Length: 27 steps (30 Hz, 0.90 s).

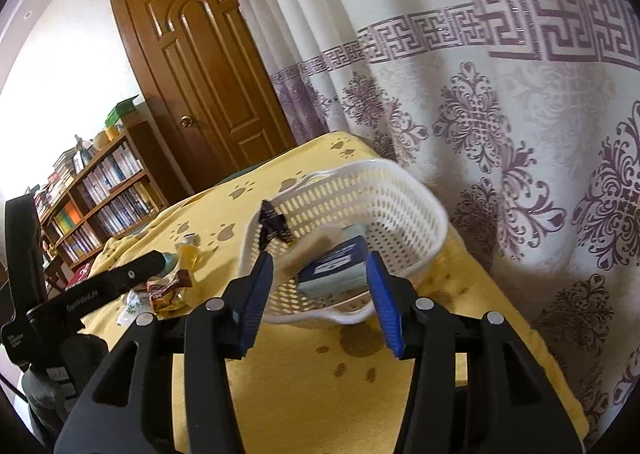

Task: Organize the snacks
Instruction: 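Move both open tools back toward the snack pile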

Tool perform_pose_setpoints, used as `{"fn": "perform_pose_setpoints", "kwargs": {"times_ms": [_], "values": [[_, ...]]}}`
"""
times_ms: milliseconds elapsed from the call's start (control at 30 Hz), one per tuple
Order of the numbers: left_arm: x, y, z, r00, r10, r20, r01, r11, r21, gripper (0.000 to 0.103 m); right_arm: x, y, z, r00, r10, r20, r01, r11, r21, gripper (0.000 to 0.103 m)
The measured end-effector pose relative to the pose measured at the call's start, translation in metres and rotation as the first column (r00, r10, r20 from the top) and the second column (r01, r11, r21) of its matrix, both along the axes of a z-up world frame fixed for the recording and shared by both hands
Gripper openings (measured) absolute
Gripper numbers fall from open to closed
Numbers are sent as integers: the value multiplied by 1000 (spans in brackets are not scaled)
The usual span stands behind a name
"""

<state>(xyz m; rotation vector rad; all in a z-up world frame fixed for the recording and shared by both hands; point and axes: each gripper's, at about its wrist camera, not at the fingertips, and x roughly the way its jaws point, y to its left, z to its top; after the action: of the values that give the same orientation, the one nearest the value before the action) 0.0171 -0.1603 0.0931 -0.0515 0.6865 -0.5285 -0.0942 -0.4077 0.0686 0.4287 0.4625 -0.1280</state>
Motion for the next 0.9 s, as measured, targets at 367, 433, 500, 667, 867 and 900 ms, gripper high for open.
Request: {"fn": "perform_pose_setpoints", "kwargs": {"times_ms": [367,433,500,667,867,900], "values": [[12,81,-8,977,211,-24,-212,976,-46,92,10,41,3,994,113,3,-113,993,-32,77],[14,92,-9,970,241,-25,-242,969,-46,92,13,52,4,990,141,-4,-141,989,-44,77],[16,103,-10,964,265,-28,-266,963,-47,92,15,61,3,986,167,-12,-168,984,-54,78],[19,126,-12,951,307,-28,-308,951,-38,92,26,84,-1,969,243,-47,-245,968,-53,83],[23,144,-17,940,340,-31,-341,940,-23,92,53,112,-11,928,353,-120,-355,935,0,84],[24,147,-18,937,347,-31,-347,937,-20,92,59,116,-13,920,367,-135,-370,929,5,84]]}}
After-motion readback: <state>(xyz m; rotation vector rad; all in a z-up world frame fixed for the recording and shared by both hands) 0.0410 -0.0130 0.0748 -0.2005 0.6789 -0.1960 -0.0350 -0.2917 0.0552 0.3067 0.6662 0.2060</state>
